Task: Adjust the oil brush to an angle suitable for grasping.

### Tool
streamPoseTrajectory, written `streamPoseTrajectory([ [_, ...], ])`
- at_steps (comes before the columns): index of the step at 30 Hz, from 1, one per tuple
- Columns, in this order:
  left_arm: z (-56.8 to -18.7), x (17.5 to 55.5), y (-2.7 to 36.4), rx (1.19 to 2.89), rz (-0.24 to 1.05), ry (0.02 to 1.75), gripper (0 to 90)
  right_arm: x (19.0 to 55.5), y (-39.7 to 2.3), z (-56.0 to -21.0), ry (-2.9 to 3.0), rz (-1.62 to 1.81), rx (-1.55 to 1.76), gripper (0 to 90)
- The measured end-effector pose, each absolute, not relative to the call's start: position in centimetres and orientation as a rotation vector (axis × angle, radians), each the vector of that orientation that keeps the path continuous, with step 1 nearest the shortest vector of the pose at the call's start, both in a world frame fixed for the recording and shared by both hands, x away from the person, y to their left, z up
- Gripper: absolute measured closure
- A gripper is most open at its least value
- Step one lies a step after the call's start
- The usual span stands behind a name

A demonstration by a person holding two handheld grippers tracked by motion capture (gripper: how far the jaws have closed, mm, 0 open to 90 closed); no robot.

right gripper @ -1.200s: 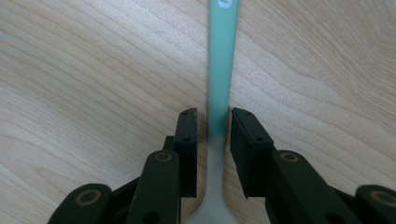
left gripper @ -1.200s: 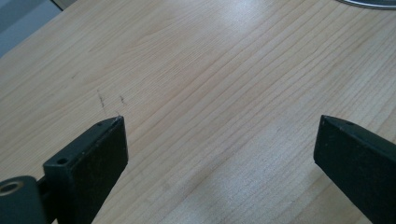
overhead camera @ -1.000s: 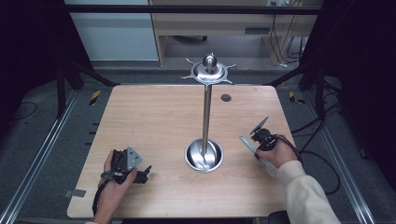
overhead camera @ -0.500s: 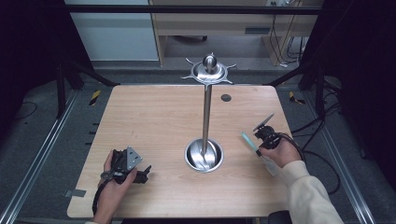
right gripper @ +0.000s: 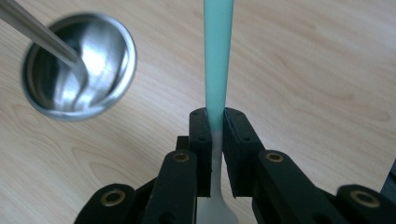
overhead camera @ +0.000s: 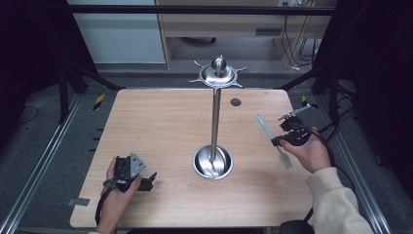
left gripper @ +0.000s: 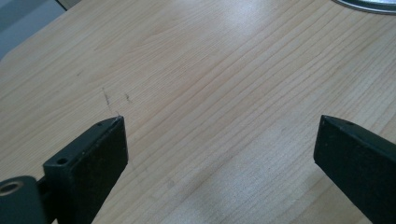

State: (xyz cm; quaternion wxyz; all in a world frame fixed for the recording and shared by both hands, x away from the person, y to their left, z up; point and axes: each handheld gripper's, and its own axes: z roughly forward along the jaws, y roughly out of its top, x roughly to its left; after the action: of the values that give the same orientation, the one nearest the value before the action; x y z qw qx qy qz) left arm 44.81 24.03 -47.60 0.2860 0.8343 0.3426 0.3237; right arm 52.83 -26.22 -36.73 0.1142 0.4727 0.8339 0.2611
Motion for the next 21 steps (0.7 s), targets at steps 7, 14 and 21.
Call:
streamPoseTrajectory([
  [7,-47.6,44.9,24.0,2.229,0.865,0.918,2.6,51.8,-26.3,-34.5,2.370,0.916,1.321,82.4],
  [14,-47.5,45.0,24.3,2.214,0.859,0.927,2.6,51.0,-26.0,-32.9,2.335,0.999,1.255,82.5],
  [21,-47.4,44.8,24.3,2.207,0.860,0.927,2.6,50.1,-25.6,-31.1,2.287,1.084,1.214,82.5],
])
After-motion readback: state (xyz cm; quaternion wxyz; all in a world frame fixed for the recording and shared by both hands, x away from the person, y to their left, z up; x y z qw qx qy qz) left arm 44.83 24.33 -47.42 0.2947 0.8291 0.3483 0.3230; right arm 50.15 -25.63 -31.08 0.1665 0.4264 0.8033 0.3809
